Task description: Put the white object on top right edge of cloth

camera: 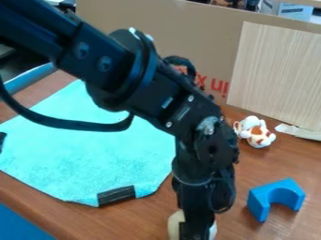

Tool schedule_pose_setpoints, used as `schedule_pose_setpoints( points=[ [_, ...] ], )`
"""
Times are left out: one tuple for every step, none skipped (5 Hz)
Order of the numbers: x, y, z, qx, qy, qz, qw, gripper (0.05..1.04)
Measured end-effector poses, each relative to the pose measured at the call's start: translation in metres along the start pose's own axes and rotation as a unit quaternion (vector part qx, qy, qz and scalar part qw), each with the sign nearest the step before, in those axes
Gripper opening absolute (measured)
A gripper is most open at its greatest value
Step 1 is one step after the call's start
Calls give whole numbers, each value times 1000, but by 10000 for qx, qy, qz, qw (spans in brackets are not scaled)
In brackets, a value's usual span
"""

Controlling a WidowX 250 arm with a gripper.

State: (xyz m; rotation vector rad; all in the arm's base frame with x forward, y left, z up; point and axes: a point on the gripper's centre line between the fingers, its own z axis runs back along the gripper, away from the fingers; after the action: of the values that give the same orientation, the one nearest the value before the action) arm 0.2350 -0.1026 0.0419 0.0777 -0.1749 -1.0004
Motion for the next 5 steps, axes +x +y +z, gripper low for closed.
schedule_pose_setpoints(
  points=[
    [-3,11,7,-10,-45,228,9997,694],
    [-6,37,16,84,-110,706,9974,418],
    [-8,61,21,217,-140,1090,9937,244],
    [-12,71,22,-23,-49,1317,9913,486],
    [-10,63,23,-339,-110,1226,9918,794]
  ],
)
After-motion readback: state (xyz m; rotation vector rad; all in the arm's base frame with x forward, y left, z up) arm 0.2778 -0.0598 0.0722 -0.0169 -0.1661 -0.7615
